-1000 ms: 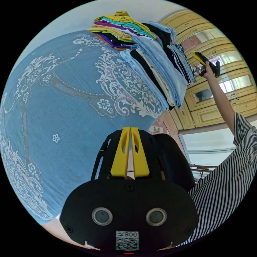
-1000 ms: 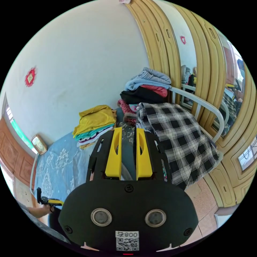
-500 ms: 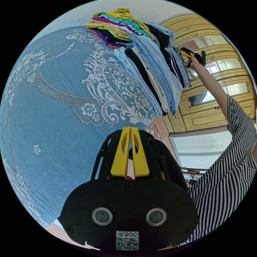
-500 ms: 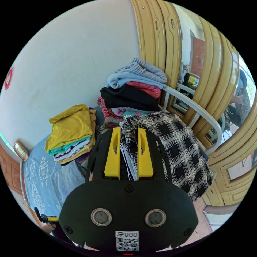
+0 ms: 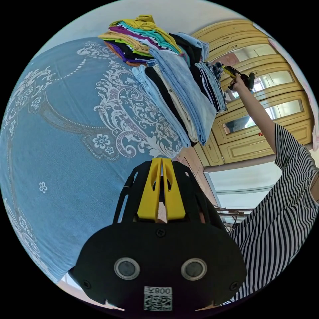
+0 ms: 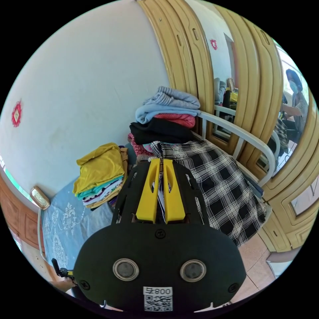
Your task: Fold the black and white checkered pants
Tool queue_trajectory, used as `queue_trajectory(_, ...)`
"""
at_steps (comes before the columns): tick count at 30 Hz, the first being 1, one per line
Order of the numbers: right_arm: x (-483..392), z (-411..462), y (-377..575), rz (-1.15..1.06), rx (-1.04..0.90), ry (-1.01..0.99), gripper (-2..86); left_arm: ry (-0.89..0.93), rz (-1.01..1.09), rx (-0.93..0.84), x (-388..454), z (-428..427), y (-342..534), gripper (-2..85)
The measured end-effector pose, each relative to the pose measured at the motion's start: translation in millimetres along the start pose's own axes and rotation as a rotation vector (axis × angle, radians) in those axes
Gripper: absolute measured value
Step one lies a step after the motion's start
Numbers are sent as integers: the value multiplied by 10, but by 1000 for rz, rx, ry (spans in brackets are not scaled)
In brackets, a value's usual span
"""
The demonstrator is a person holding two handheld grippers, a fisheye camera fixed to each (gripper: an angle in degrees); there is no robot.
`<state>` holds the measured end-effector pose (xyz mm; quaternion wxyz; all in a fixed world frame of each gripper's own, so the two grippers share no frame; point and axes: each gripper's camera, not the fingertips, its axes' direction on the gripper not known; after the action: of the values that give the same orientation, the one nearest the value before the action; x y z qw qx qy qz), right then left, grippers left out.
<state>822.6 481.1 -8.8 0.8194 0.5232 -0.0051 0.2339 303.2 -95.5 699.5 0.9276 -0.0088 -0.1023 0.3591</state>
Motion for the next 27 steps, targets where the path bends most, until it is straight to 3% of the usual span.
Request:
queue_trajectory(17,-793,-2552,670,-160,230,-223,10,73,240,139,870,-933,811,6)
queue_trajectory(27,-1958,-3808,1275,-381,336,-460,9,180,380,397,1510,-1986,1491,53)
